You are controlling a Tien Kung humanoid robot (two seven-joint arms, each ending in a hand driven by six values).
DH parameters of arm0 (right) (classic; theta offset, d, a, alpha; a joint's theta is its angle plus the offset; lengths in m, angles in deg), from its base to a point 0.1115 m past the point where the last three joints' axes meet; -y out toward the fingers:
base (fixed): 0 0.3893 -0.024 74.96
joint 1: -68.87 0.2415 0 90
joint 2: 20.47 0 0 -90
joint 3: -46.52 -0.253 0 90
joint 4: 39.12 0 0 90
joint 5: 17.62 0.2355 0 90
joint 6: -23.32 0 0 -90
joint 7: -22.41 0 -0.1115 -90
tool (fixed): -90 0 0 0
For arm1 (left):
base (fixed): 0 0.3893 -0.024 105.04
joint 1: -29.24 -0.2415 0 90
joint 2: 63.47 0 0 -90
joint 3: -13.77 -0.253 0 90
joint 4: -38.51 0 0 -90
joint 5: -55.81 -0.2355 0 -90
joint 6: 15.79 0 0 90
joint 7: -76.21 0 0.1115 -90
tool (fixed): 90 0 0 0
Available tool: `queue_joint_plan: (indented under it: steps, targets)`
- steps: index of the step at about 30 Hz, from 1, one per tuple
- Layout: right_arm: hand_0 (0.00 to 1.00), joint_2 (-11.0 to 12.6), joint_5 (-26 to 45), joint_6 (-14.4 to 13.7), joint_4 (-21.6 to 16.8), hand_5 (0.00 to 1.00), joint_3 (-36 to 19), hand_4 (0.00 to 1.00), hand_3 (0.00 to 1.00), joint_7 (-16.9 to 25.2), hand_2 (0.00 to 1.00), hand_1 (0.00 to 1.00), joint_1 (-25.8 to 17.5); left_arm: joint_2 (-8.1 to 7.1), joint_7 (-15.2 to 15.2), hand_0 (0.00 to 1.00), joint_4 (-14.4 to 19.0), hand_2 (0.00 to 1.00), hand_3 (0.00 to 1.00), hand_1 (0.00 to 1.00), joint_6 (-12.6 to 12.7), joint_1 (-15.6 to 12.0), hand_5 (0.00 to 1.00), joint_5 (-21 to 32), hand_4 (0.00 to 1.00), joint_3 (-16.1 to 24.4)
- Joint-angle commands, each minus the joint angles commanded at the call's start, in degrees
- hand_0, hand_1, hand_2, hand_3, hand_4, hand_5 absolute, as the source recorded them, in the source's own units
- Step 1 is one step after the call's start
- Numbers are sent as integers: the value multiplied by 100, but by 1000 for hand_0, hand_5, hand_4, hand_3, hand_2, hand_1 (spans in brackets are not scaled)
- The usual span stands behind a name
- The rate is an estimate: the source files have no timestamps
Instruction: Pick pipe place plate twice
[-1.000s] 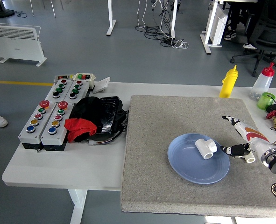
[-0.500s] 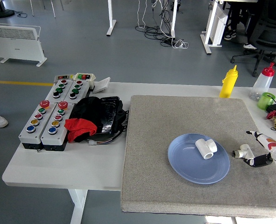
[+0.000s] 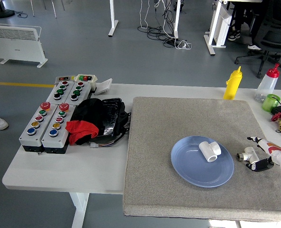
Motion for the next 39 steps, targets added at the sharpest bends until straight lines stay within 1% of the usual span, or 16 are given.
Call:
queue_joint_plan:
  steps: [4,5,10,11,16,17,20,22,23,28,29,32,36,39]
  targets:
    - [860,18,36,-49,184,306,196,766,886,31,900,826,147,0,16,641,-4,486,654,518,-5,16,998,38,435,-24]
    - [727,18,44,-55,217,285,222,720,798,33,768,736,172,0,19,641,-5,485,653,518,-5,20,998,50,431,-32]
    - [727,9,67,-78,349,285,351,720,798,62,768,736,273,0,31,641,-5,485,653,518,-1,35,998,89,431,-51]
    - [643,7,62,-70,372,271,386,688,763,69,706,683,293,0,31,641,-5,485,652,517,-1,38,998,91,431,-53]
    - [643,21,38,-10,370,271,474,688,763,120,706,683,324,0,41,641,-7,485,652,517,0,45,998,118,431,-66]
    - [552,31,33,3,362,248,496,653,728,135,645,628,329,0,47,641,-8,485,652,518,-1,48,998,127,429,-71]
    - [552,48,17,-11,353,248,525,653,728,180,645,628,332,0,53,641,-11,485,652,518,-6,53,998,132,429,-75]
    - [552,57,19,-74,353,248,535,653,728,228,645,628,327,0,54,641,-10,485,652,518,-5,57,998,136,429,-78]
    - [441,60,22,-98,353,215,539,589,689,238,577,544,324,0,55,641,-11,485,652,517,-5,58,998,137,428,-79]
    - [441,70,48,-189,351,215,526,589,689,258,577,544,296,0,55,641,-10,485,652,517,-6,58,998,138,428,-80]
    - [421,74,51,-203,343,215,509,580,677,261,564,526,287,0,55,641,-11,485,652,517,-6,58,998,141,429,-82]
    - [421,93,53,-223,310,215,451,580,677,268,564,526,262,0,57,641,-11,485,652,517,-7,58,998,144,429,-83]
    - [416,148,58,-244,170,225,327,583,676,271,558,522,224,0,68,641,-14,485,652,517,-7,59,998,169,430,-95]
    - [416,231,86,-229,-58,225,223,583,676,263,558,522,211,0,65,641,-14,485,652,517,-10,60,998,161,430,-93]
